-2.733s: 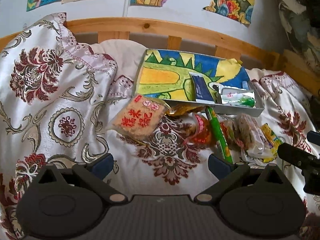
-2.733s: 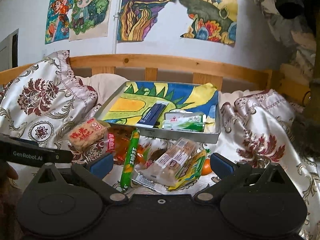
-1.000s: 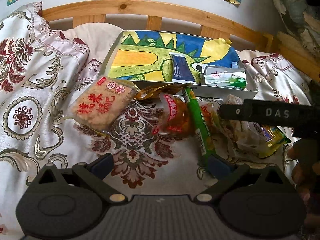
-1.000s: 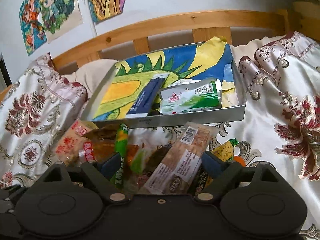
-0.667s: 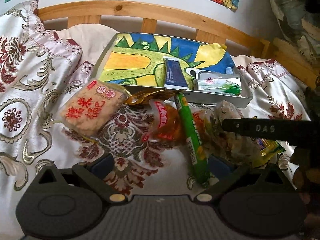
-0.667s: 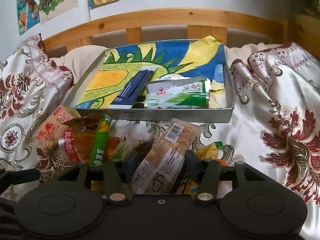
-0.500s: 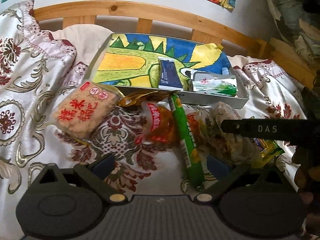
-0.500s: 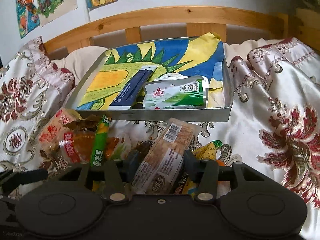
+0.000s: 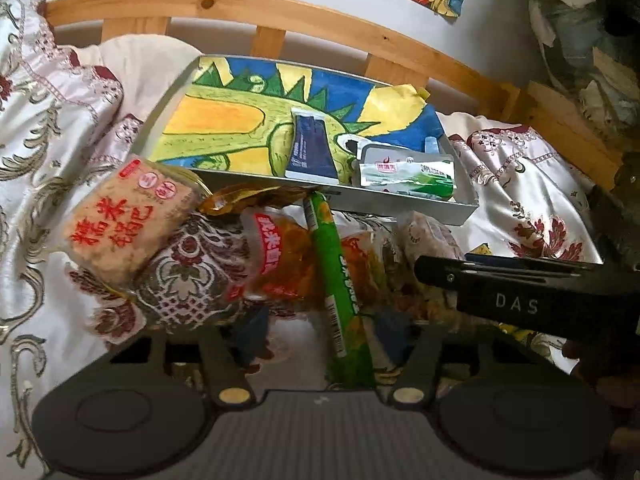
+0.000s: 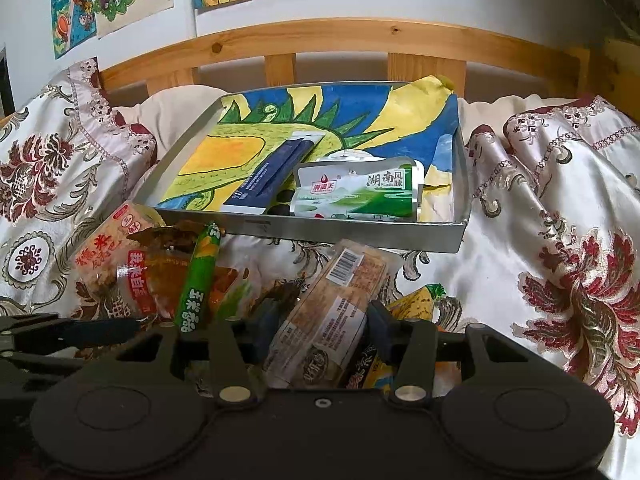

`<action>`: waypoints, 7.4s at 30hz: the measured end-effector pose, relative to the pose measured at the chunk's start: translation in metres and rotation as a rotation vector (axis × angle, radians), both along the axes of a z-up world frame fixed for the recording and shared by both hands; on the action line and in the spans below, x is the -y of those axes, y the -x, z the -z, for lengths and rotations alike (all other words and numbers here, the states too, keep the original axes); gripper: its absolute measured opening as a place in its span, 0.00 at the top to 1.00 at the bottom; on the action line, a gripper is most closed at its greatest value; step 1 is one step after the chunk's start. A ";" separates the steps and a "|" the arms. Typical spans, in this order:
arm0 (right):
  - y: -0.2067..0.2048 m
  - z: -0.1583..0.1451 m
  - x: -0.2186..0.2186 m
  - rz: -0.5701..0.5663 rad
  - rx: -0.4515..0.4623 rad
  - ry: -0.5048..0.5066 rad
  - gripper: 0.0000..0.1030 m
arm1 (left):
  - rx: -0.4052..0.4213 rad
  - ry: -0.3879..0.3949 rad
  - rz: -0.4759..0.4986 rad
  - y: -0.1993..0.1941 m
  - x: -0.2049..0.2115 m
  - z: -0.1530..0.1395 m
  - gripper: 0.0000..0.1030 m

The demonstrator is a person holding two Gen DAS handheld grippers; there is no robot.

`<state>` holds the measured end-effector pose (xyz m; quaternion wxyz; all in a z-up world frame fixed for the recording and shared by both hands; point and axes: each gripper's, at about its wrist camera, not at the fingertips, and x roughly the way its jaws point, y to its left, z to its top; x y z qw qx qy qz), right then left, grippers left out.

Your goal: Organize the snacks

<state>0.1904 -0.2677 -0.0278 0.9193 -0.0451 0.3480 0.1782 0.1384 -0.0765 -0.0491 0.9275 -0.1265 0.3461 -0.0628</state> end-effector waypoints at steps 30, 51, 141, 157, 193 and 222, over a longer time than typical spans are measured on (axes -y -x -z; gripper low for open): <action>0.009 0.009 -0.019 -0.051 0.002 0.087 0.40 | -0.097 0.086 0.007 -0.007 -0.007 -0.002 0.81; 0.041 0.003 -0.035 -0.131 0.139 0.231 0.57 | -0.102 0.117 0.054 0.012 -0.011 -0.012 0.82; -0.101 -0.032 0.013 0.058 0.411 0.086 0.24 | 0.103 0.027 -0.094 -0.185 0.011 -0.058 0.32; -0.022 -0.089 0.013 0.097 0.550 -0.015 0.01 | 0.292 0.052 -0.213 -0.078 -0.029 -0.101 0.01; 0.151 -0.073 -0.018 0.100 0.409 -0.027 0.01 | 0.183 -0.114 -0.173 0.093 -0.073 -0.060 0.01; 0.146 -0.039 -0.031 0.094 0.184 0.046 0.01 | 0.060 -0.152 -0.130 0.091 -0.066 -0.039 0.01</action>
